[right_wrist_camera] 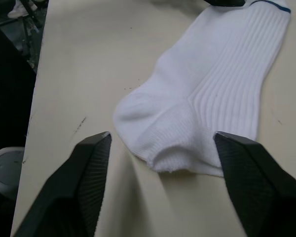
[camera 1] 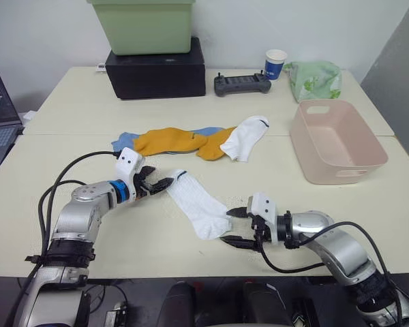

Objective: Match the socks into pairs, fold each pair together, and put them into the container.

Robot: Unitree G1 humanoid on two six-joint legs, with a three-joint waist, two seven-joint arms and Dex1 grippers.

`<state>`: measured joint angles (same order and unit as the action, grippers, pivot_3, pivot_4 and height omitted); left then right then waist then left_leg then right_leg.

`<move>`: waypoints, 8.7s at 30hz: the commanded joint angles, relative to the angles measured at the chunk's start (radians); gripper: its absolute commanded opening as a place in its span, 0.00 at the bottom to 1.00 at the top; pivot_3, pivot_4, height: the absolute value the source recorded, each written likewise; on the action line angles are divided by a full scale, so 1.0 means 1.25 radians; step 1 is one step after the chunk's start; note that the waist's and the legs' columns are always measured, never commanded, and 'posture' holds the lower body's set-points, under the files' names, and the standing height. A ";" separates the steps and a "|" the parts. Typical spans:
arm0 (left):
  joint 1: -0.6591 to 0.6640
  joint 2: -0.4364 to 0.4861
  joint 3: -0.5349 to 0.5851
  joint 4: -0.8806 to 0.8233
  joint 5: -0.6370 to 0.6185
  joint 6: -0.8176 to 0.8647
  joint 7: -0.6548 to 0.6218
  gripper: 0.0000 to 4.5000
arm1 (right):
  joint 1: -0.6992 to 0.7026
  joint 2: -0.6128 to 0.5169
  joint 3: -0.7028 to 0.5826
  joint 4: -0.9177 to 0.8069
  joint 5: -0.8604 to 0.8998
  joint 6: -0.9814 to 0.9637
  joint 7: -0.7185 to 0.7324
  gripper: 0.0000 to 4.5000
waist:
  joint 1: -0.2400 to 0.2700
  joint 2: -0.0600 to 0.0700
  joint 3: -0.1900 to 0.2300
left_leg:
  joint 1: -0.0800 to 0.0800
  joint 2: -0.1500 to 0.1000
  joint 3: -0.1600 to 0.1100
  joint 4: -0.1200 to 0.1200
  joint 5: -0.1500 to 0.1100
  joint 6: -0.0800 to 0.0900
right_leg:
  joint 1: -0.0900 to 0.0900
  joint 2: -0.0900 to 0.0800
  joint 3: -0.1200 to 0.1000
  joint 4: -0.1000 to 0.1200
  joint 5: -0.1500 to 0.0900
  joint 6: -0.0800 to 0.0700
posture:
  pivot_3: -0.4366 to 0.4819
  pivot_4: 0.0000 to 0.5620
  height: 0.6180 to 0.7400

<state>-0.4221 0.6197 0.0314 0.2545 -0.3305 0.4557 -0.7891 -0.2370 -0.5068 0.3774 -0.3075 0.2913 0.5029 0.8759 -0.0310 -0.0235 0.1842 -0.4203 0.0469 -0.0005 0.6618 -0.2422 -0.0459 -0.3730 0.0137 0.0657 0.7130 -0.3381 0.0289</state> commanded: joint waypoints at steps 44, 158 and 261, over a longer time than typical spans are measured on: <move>0.559 -0.162 0.136 -0.711 -0.227 0.198 0.259 0.50 | -0.071 -0.215 -0.177 0.136 0.019 -0.154 0.277 0.40 | 0.002 0.000 0.000 | 0.003 -0.001 -0.001 -0.001 0.000 0.000 | 0.003 -0.002 0.002 -0.001 0.000 0.000 | 0.48 0.27 1.00; 0.316 0.030 -0.088 -0.364 0.000 -0.060 -0.124 0.00 | 0.197 -0.135 -0.222 0.042 -0.025 -0.178 0.011 0.00 | -0.001 0.000 0.000 | 0.003 0.000 0.000 -0.001 0.000 0.000 | 0.003 0.000 0.003 -0.001 0.000 0.000 | 0.48 0.27 1.00; 0.172 0.069 0.038 -0.519 -0.242 0.153 -0.012 1.00 | -0.029 -0.186 -0.039 -0.033 -0.036 -0.197 0.316 0.11 | -0.001 0.000 0.001 | 0.002 0.000 -0.001 -0.001 0.000 0.000 | 0.002 0.000 0.001 -0.001 0.000 -0.001 | 0.48 0.27 1.00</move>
<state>-0.1861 0.6996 0.0849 -0.4000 -0.6516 0.6754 -0.7851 -0.2781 -0.7370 0.3386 -0.3206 0.2465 0.2670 1.2795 -0.0323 -0.0240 0.1849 -0.4176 0.0469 -0.0021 0.6607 -0.2423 -0.0458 -0.3700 0.0134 0.0676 0.7118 -0.3386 0.0282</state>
